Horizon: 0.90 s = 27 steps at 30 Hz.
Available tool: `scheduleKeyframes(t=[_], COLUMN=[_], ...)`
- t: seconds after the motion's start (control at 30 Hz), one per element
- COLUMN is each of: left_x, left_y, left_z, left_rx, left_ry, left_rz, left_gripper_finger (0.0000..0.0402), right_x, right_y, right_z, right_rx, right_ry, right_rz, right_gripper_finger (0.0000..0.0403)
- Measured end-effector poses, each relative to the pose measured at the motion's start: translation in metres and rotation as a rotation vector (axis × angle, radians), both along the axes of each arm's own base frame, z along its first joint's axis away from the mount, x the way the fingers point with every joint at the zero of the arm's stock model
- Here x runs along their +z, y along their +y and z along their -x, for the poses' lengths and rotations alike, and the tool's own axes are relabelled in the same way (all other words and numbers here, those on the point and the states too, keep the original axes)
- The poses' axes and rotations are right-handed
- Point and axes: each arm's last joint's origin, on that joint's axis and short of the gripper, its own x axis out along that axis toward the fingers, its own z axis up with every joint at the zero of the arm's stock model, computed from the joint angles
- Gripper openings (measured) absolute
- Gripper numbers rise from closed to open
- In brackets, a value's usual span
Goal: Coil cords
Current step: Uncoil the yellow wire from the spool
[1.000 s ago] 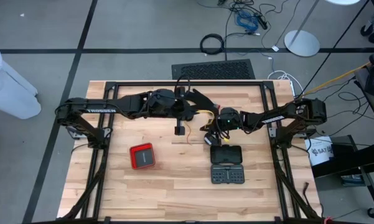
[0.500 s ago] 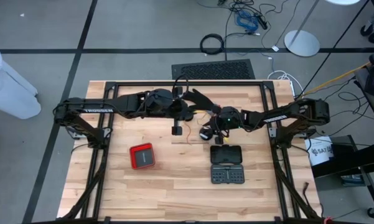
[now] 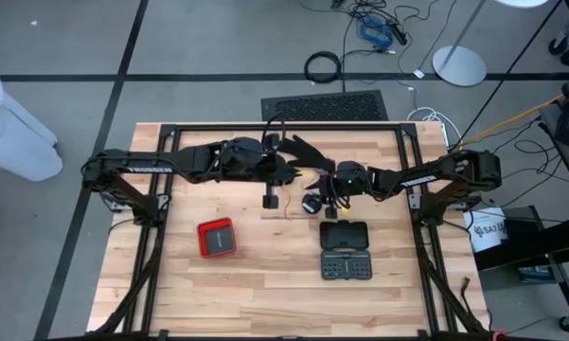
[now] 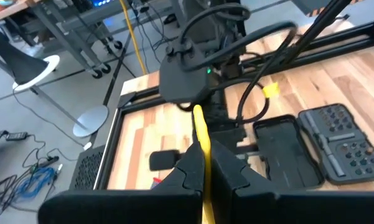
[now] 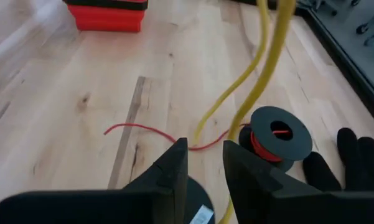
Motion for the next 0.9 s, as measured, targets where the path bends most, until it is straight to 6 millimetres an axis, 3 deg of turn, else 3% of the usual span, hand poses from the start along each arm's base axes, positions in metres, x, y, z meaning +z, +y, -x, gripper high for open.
scheduleKeyframes(t=[0.9], left_x=[0.007], left_y=[-0.011], left_z=[-0.003], left_rx=[-0.040], left_ry=[-0.075], left_rz=[0.000], left_gripper_finger=[0.0007], right_x=[0.002], right_y=[0.000], right_z=[-0.001], right_rx=[-0.005], right_ry=[-0.026], right_rz=[-0.002], right_gripper_finger=[0.0082])
